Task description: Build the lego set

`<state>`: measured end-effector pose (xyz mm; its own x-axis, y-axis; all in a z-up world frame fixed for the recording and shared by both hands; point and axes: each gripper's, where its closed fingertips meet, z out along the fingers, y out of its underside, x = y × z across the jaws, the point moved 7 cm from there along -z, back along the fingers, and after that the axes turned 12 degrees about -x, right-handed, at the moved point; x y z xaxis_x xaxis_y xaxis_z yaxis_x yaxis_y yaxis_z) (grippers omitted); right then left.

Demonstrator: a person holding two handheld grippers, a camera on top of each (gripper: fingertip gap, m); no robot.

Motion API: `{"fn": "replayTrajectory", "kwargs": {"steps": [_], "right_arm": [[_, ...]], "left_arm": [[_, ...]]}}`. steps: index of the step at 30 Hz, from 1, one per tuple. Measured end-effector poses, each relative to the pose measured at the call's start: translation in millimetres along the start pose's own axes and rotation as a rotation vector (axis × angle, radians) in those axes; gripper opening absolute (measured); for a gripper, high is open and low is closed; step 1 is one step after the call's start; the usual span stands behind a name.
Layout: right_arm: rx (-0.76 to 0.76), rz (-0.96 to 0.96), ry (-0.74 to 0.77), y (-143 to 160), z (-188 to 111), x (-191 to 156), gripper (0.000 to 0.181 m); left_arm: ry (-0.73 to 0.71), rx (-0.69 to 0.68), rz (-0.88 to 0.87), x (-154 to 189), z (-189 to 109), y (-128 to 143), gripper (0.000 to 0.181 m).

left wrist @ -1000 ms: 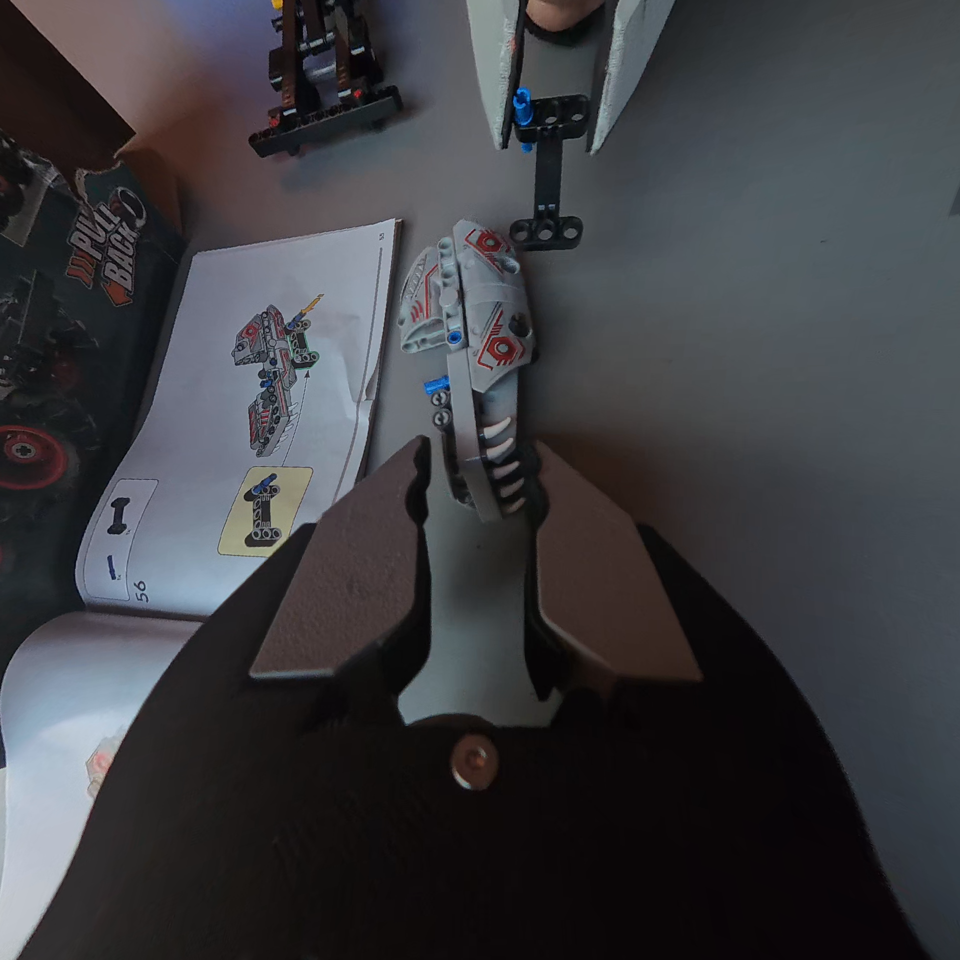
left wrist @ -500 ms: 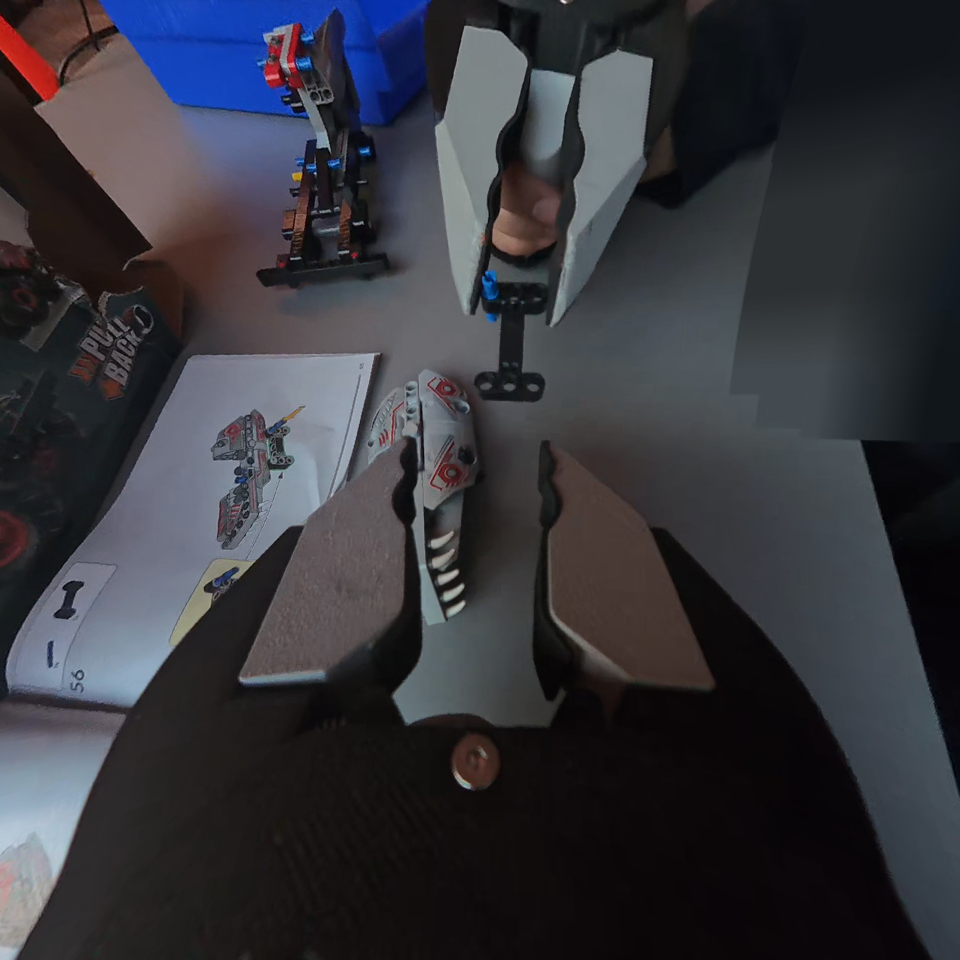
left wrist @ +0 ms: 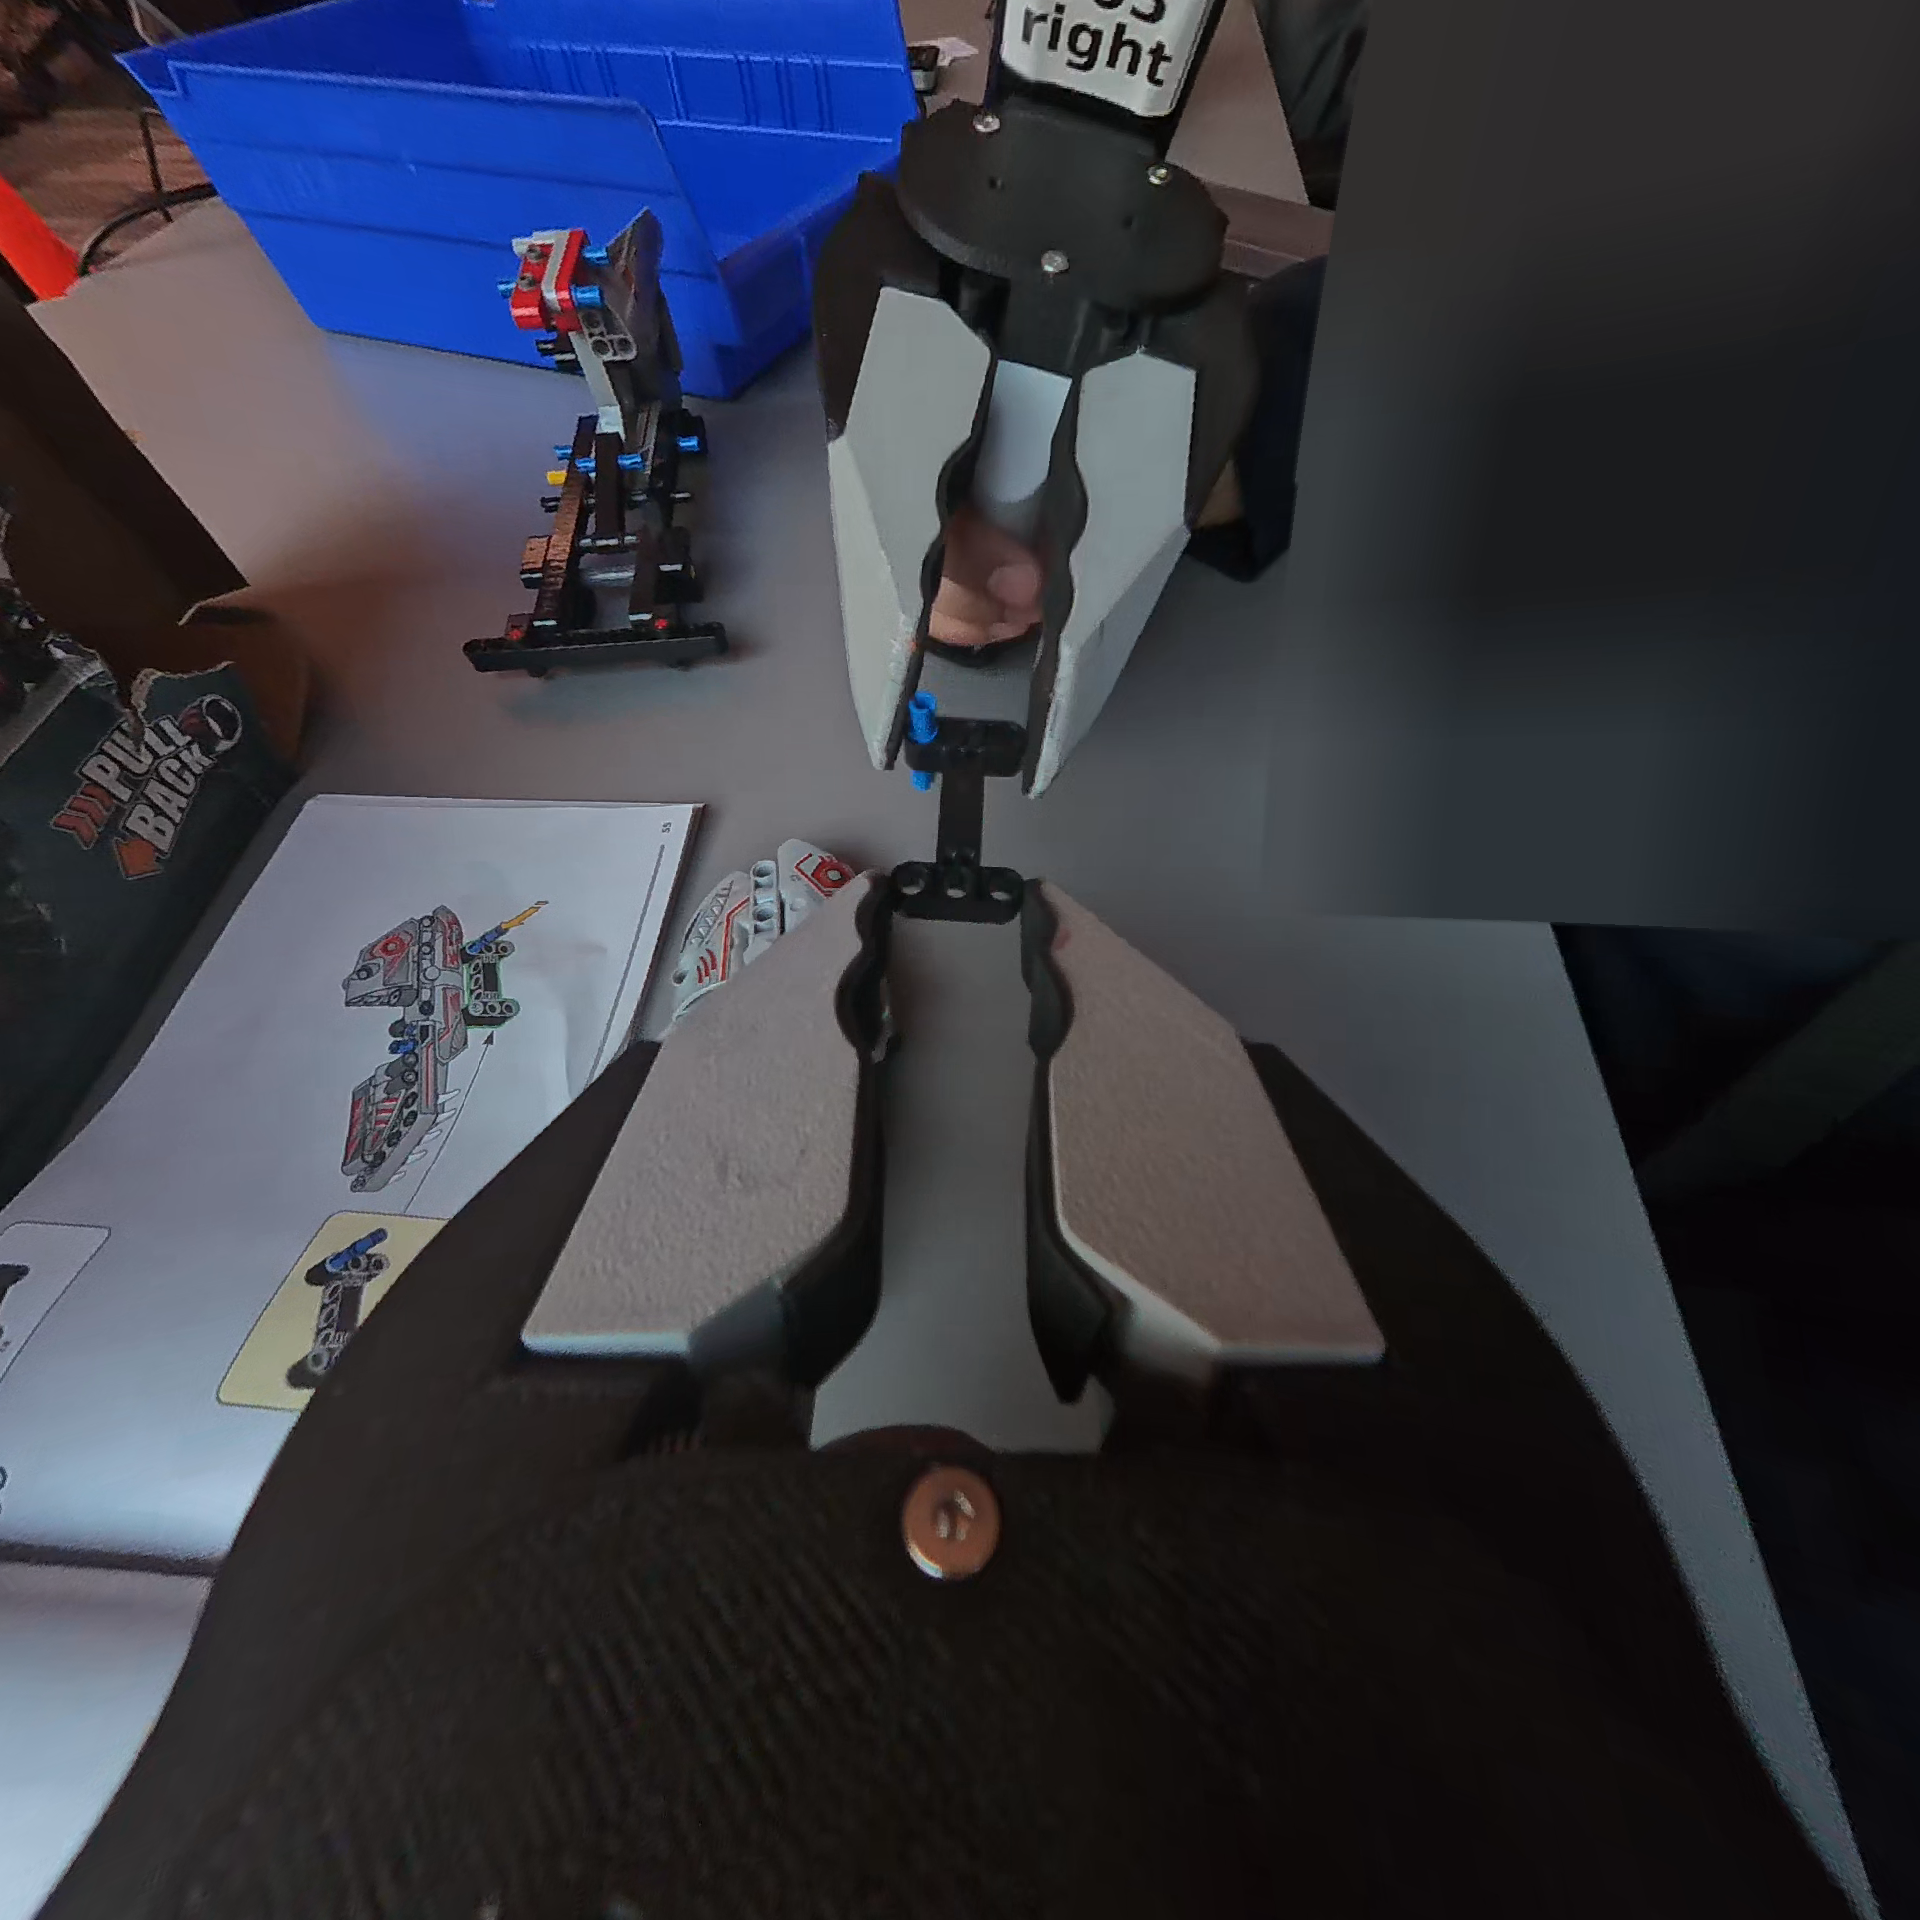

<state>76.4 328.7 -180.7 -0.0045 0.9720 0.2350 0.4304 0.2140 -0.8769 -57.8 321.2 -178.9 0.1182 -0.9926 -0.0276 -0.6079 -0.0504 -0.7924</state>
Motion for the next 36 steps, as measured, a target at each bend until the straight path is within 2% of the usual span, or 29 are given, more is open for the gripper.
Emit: {"fn": "replayTrajectory", "kwargs": {"steps": [1, 5, 12, 20, 24, 29, 36], "right_arm": [[-0.042, -0.019, 0.015, 3.3, 1.1, 0.6, 0.021], [-0.174, -0.103, 0.095, 15.9, 3.6, 4.1, 0.031], [-0.224, -0.083, 0.119, 18.5, 8.4, 7.2, 0.035], [-0.213, 0.055, 0.065, 19.5, 2.5, 12.9, 0.036], [-0.175, 0.133, 0.031, 18.9, -1.9, 17.2, 0.035], [-0.158, 0.158, 0.022, 18.6, -4.0, 18.4, 0.035], [-0.174, 0.135, 0.021, 18.4, -2.2, 14.3, 0.036]], "left_arm": [[-0.013, -0.011, 0.002, -1.3, 0.4, 1.0, 0.022], [-0.054, -0.062, -0.007, -7.3, 3.9, 6.7, 0.022], [-0.014, -0.132, -0.121, -11.2, 14.9, 11.1, 0.022], [0.178, -0.018, -0.395, -25.9, 9.4, 11.7, 0.022], [0.225, 0.015, -0.467, -32.9, 6.0, 15.5, 0.022], [0.216, 0.016, -0.433, -30.3, 4.4, 15.8, 0.022], [0.096, -0.035, -0.270, -20.1, 6.1, 13.6, 0.022]]}}
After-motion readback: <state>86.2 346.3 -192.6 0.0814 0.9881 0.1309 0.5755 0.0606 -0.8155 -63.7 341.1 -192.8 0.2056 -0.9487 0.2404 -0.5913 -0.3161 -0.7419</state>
